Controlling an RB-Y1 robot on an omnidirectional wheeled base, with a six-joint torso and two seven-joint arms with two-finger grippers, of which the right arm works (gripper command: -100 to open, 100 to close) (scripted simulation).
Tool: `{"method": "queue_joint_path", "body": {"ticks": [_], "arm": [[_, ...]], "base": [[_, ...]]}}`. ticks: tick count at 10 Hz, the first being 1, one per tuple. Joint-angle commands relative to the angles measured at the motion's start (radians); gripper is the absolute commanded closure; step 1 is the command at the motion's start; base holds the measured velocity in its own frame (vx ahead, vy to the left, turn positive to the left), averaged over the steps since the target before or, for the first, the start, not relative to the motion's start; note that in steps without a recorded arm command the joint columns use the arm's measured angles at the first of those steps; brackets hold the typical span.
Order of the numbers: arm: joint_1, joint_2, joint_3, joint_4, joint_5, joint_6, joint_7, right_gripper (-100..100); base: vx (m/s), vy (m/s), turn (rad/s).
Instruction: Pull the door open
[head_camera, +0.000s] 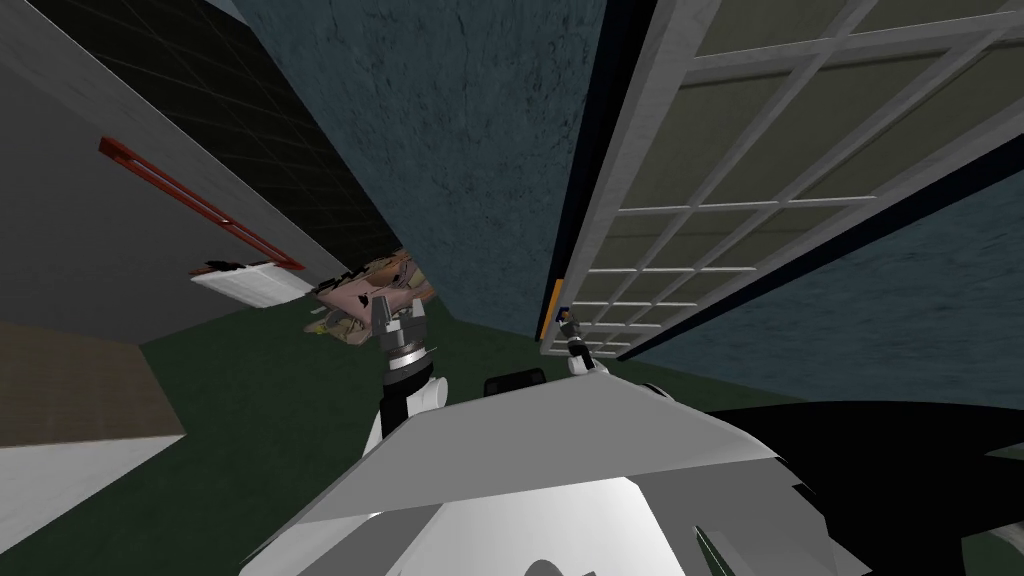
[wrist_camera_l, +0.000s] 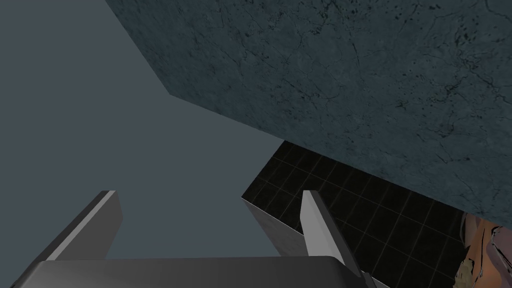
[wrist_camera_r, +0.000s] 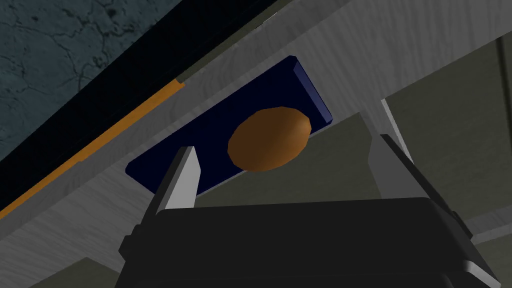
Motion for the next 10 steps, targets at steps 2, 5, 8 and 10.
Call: {"method": "queue_joint_path", "body": {"ticks": [2, 5, 8, 10], "arm": [[-0.002, 0.007, 0.001, -0.005, -0.020, 0.003, -0.060, -100], [-0.004, 0.018, 0.001, -0.012, -0.049, 0.008, -0.139, -100], [-0.006, 0.029, 0.002, -0.019, -0.080, 0.014, -0.218, -100], [-0.007, 0.035, 0.002, -0.023, -0.096, 0.016, -0.258, -100]], "base": [[-0.065, -0.021, 0.078], [-0.064, -0.013, 0.066], [-0.069, -0.023, 0.081], [-0.063, -0.020, 0.052]]}}
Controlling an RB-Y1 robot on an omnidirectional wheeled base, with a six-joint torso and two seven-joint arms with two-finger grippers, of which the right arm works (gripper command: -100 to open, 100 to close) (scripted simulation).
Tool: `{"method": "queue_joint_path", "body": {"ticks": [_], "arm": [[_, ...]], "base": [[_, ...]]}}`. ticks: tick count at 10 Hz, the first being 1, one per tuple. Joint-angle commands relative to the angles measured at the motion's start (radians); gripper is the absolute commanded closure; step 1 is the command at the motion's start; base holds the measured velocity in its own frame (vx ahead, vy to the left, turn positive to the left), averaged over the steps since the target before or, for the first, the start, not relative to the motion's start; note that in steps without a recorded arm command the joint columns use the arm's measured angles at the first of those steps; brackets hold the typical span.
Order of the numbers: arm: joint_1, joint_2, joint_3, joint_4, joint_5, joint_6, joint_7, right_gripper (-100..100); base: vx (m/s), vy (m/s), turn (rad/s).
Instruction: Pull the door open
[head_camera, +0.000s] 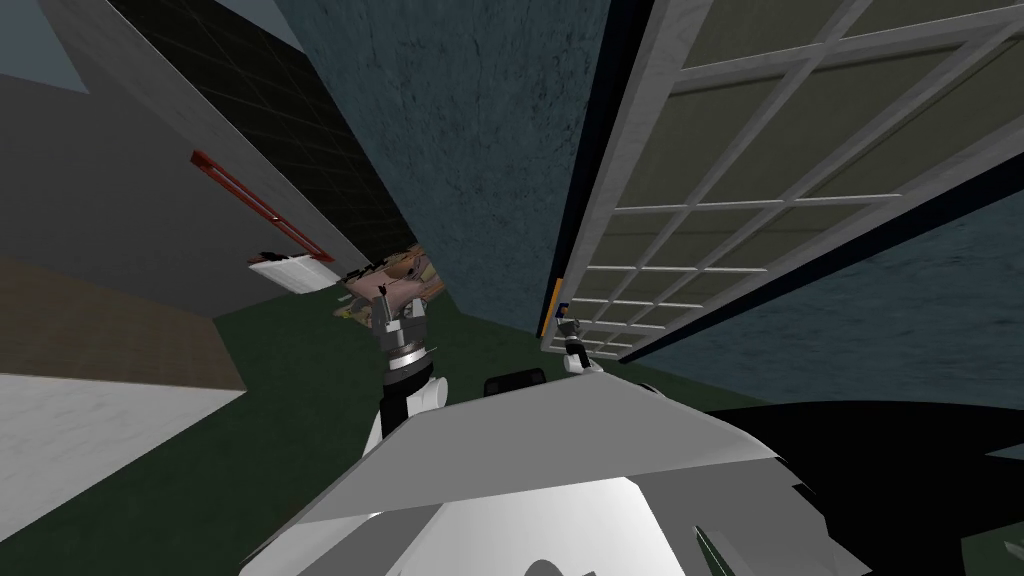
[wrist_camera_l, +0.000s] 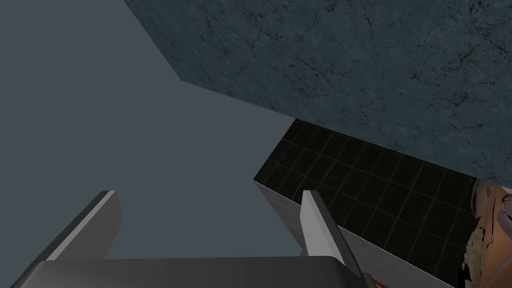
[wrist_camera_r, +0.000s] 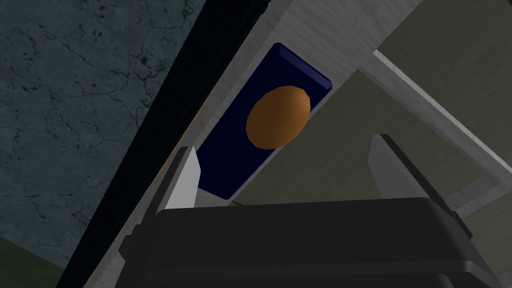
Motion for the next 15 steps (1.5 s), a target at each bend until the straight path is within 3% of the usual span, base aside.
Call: {"method": "queue_joint_path", "body": {"ticks": [1, 15], "arm": [[-0.001, 0.007, 0.000, -0.004, -0.018, 0.003, -0.049, -100], [-0.011, 0.056, 0.004, -0.036, -0.153, 0.026, -0.412, -100]], "base": [[-0.063, -0.019, 0.084], [-0.073, -0.022, 0.070]]}}
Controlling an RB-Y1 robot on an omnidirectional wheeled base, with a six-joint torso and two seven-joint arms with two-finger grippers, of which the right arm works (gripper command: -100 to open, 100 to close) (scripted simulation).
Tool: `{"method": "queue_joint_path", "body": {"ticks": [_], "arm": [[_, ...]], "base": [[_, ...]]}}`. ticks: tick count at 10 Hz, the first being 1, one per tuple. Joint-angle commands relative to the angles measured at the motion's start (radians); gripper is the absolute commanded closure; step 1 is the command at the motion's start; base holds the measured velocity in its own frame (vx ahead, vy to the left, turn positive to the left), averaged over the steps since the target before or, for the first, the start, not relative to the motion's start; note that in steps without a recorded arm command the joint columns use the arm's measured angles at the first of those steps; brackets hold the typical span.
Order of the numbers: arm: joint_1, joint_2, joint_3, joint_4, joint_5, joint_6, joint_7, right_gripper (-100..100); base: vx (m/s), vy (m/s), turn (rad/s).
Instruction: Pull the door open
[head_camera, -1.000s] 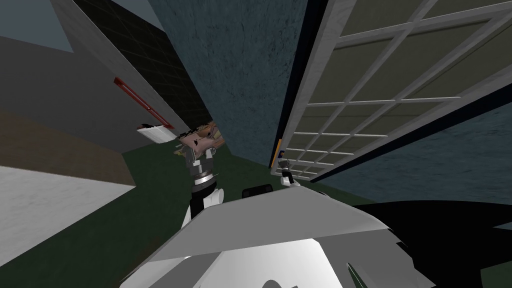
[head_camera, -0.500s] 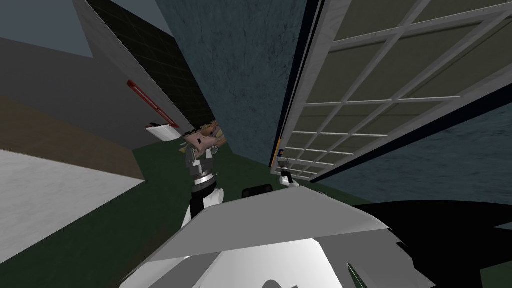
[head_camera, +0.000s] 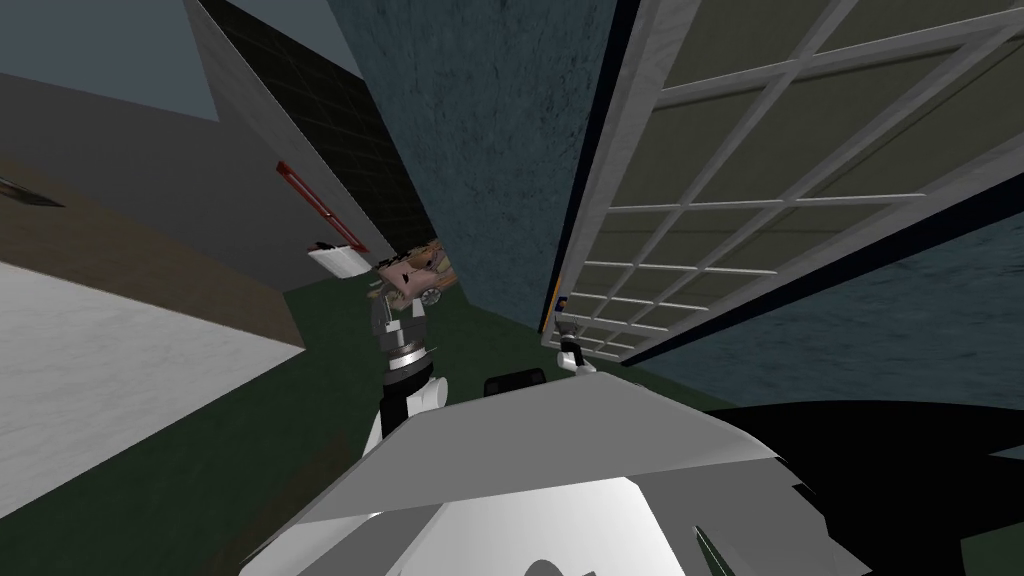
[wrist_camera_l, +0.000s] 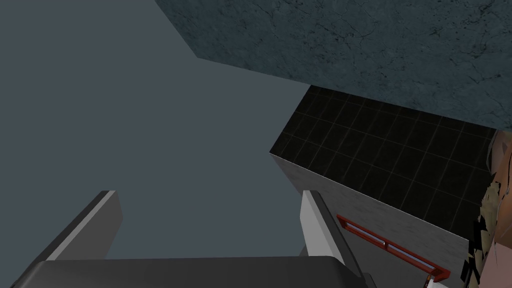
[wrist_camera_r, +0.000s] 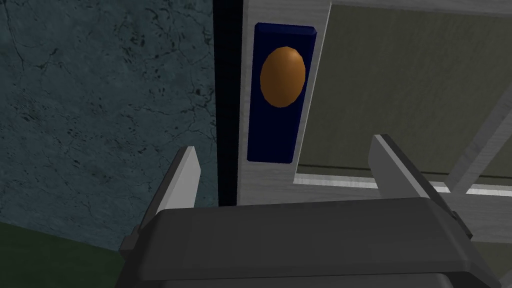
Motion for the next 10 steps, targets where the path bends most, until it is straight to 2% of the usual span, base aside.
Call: {"method": "queue_joint_path", "body": {"ticks": [1, 4, 5, 6, 7, 9, 10], "arm": [[-0.001, 0.005, 0.000, -0.003, -0.015, 0.002, -0.050, -100], [-0.003, 0.013, 0.001, -0.008, -0.035, 0.006, -0.112, -100], [-0.002, 0.011, 0.001, -0.007, -0.031, 0.005, -0.098, -100], [0.010, -0.015, -0.001, 0.000, -0.034, -0.001, -0.132, -100], [0.014, -0.023, -0.002, 0.002, -0.035, -0.003, -0.141, -100], [0.032, -0.060, -0.005, 0.012, -0.039, -0.012, -0.183, -100], [0.032, -0.060, -0.005, 0.012, -0.039, -0.012, -0.183, -100]], "base": [[-0.091, -0.021, 0.055], [-0.072, -0.011, 0.044], [-0.027, -0.010, 0.009], [0.133, -0.007, 0.074], [0.229, -0.016, 0.074], [0.210, 0.010, 0.081], [0.118, -0.011, 0.037]]}}
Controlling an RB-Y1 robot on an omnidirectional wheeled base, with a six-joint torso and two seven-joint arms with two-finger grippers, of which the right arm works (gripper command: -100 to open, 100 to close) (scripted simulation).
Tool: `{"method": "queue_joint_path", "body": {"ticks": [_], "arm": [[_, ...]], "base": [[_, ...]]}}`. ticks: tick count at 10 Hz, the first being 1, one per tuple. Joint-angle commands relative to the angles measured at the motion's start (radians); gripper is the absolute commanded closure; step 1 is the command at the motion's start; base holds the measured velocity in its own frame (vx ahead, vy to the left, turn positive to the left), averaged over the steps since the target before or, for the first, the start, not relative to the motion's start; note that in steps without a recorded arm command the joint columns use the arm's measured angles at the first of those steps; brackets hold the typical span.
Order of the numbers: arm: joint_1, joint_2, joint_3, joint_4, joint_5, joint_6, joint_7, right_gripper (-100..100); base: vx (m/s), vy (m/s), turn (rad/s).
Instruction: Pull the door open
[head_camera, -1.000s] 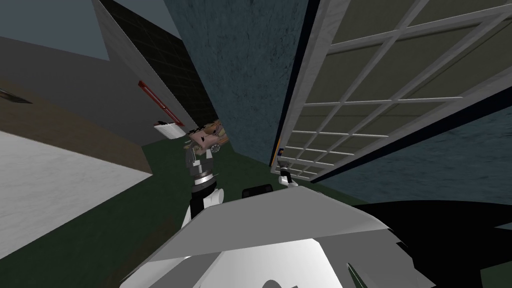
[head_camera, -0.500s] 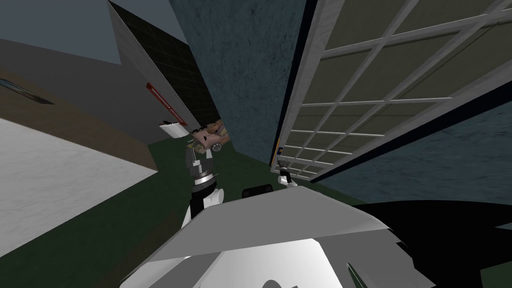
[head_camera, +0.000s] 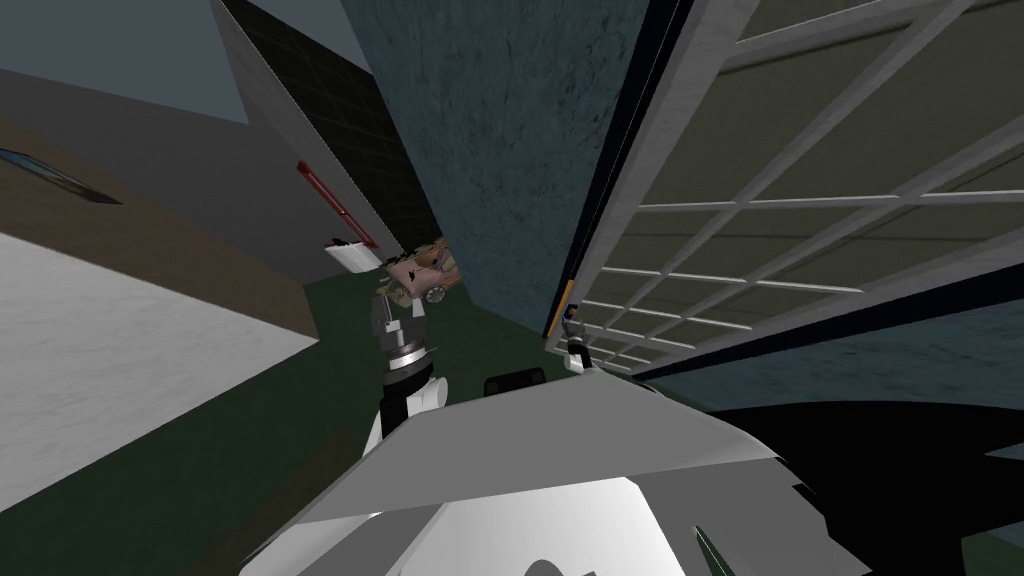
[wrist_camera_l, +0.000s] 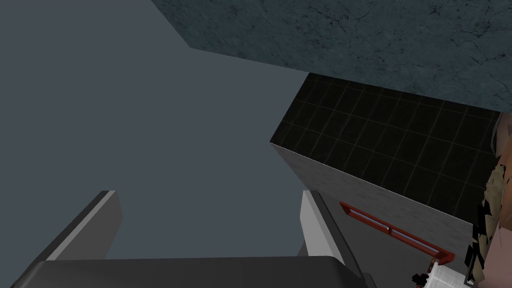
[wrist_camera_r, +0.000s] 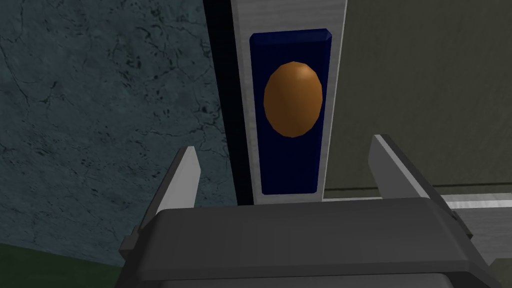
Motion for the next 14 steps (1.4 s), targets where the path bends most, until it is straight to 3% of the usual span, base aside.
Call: {"method": "queue_joint_path", "body": {"ticks": [1, 4, 5, 6, 11, 14], "arm": [[0.029, -0.034, -0.003, -0.012, -0.004, 0.002, -0.035, -100], [0.050, -0.077, -0.006, 0.000, -0.008, -0.009, -0.083, -100], [0.036, -0.067, -0.004, 0.013, -0.006, -0.011, -0.073, -100], [0.036, -0.067, -0.004, 0.013, -0.006, -0.011, -0.073, 100], [0.036, -0.067, -0.004, 0.013, -0.006, -0.011, -0.073, 100], [0.041, -0.077, 0.034, 0.000, 0.017, -0.004, -0.103, 100]], "base": [[0.140, -0.005, 0.084], [0.167, -0.021, 0.071], [0.092, -0.019, 0.018], [-0.017, 0.002, -0.013], [-0.017, 0.003, 0.000], [-0.207, -0.010, 0.074]]}}
